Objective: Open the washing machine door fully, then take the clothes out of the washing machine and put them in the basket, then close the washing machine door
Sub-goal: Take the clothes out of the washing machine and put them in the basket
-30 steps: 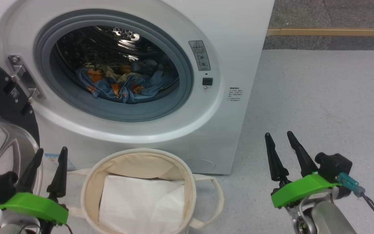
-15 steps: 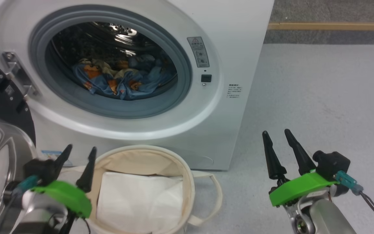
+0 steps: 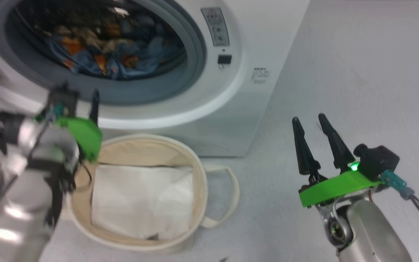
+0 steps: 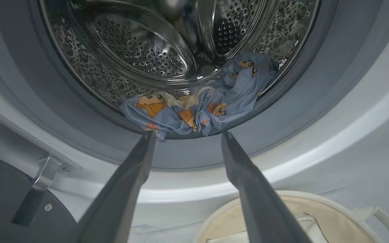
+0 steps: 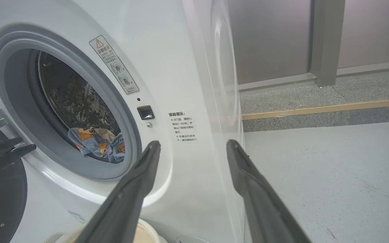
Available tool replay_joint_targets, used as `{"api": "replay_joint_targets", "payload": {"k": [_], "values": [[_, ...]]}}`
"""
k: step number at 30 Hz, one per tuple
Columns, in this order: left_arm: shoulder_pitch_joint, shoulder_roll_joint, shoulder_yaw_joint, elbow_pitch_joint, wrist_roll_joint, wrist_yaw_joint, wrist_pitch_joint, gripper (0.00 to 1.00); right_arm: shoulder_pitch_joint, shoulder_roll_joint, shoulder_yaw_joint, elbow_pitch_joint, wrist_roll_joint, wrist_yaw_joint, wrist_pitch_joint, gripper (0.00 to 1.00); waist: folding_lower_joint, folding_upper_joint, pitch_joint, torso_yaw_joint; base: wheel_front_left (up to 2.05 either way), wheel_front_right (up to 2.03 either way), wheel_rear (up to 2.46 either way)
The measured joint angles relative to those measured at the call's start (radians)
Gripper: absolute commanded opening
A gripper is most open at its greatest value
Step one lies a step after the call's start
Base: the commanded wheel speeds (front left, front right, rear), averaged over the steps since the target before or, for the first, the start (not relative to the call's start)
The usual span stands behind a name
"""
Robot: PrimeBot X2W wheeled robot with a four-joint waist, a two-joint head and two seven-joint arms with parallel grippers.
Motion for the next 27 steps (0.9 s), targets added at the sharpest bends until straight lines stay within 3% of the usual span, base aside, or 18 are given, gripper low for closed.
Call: {"api": "replay_joint_targets", "payload": {"k": [16, 27], "values": [[-0.459, -0.049, -0.033, 0.316, 0.102, 0.091, 0.072, 1.0, -0.088, 0.0, -0.019, -0.082, 0.026, 0.0, -0.002, 1.0, 0.0, 0.0, 0.243, -0.045, 0.0, 0.0, 0.0], [-0.618, -0.045, -0.052, 0.476, 0.127, 0.129, 0.07, 1.0, -0.117, 0.0, -0.036, -0.12, 0.045, 0.0, -0.005, 1.0, 0.0001, 0.0, 0.374, -0.055, 0.0, 0.0, 0.0]]}}
